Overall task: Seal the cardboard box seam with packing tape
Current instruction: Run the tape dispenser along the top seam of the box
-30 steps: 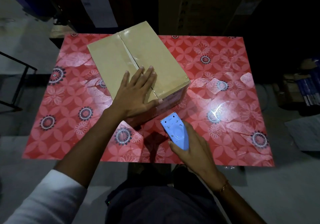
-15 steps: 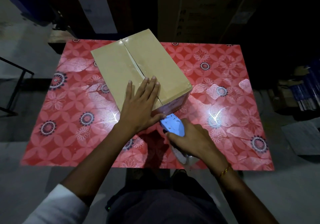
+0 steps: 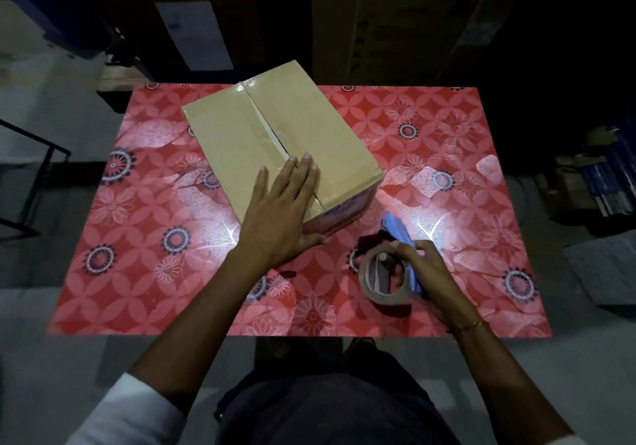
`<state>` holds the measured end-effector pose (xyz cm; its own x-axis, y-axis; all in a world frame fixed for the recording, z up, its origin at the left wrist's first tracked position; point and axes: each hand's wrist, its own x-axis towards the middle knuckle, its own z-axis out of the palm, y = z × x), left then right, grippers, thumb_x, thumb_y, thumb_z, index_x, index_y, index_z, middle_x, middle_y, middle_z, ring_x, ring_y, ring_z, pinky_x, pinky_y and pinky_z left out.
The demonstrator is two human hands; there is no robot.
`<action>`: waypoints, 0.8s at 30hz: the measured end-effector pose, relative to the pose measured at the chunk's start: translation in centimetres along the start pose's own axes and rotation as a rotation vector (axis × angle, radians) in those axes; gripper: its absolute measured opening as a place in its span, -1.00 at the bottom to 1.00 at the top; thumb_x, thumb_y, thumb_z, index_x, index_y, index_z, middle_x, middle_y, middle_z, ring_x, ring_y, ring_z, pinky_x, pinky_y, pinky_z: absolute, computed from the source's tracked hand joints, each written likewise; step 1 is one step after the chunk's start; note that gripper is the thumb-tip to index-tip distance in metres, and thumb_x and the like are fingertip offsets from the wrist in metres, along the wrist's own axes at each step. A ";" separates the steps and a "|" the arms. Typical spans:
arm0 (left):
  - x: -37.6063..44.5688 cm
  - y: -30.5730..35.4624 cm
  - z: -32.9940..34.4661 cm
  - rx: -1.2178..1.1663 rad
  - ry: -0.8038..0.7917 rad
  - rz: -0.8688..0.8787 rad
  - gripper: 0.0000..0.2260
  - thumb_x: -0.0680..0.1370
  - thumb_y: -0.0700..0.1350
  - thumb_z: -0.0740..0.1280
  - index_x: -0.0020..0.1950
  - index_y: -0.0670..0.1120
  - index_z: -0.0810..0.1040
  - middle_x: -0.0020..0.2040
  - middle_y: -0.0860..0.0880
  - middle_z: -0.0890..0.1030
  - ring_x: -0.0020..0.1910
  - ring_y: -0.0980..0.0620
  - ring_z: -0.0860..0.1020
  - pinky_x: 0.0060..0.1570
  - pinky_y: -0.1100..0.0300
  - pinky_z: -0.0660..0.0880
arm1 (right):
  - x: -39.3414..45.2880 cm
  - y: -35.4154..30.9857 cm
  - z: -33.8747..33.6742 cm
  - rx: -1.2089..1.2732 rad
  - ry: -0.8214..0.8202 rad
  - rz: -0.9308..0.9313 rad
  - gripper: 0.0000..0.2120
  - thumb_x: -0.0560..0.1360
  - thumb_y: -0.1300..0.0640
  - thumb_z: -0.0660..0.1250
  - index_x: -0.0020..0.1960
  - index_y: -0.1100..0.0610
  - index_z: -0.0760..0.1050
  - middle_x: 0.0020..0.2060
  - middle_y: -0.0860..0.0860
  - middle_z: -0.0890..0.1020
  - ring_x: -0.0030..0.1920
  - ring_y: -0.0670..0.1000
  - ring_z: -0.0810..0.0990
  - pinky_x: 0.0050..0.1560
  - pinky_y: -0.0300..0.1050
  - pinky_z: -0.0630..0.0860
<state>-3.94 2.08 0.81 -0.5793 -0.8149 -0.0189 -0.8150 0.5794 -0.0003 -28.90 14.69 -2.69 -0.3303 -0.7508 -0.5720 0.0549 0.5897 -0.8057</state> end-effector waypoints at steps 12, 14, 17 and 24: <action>0.4 -1.5 -0.2 -0.037 0.013 0.068 -0.02 0.44 0.56 -0.07 0.65 -0.10 -0.03 0.66 -0.06 -0.06 0.64 -0.06 -0.09 0.54 -0.27 -0.02 | 4.0 4.2 -1.4 -0.442 0.141 -0.306 -0.55 0.64 -0.22 0.10 -0.14 0.02 0.60 -0.17 0.12 0.55 -0.09 0.11 0.55 -0.02 0.12 0.49; 0.9 -3.0 -0.3 -0.045 0.013 0.110 -0.01 0.43 0.57 -0.06 0.65 -0.09 -0.01 0.66 -0.05 -0.04 0.64 -0.05 -0.08 0.54 -0.27 0.00 | 4.1 4.4 -1.2 -0.479 0.171 -0.375 -0.59 0.65 -0.23 0.07 -0.25 -0.08 0.46 -0.24 0.08 0.48 -0.15 0.11 0.49 -0.12 0.08 0.43; 1.5 -5.3 -0.7 -0.053 0.024 0.167 0.01 0.41 0.57 0.02 0.64 -0.10 0.04 0.66 -0.06 0.01 0.63 -0.06 -0.06 0.54 -0.25 0.05 | 4.1 4.2 -0.8 -0.500 0.219 -0.439 -0.62 0.64 -0.22 0.08 -0.22 -0.05 0.42 -0.20 0.10 0.48 -0.11 0.15 0.49 -0.11 0.00 0.36; 0.0 -5.2 -0.7 -0.289 0.237 0.026 -0.31 0.58 0.34 0.09 0.54 -0.10 0.35 0.60 -0.09 0.25 0.58 -0.12 0.22 0.50 -0.23 0.17 | 3.6 0.6 0.4 -0.585 0.277 -0.650 -0.56 0.59 -0.16 0.23 0.26 0.14 0.54 0.12 0.10 0.58 0.16 0.15 0.47 0.10 0.03 0.41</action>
<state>0.29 -0.90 1.52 -0.5587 -0.8007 0.2163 -0.7503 0.5991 0.2797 -29.66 12.26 -5.28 -0.3471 -0.9340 0.0849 -0.6820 0.1892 -0.7064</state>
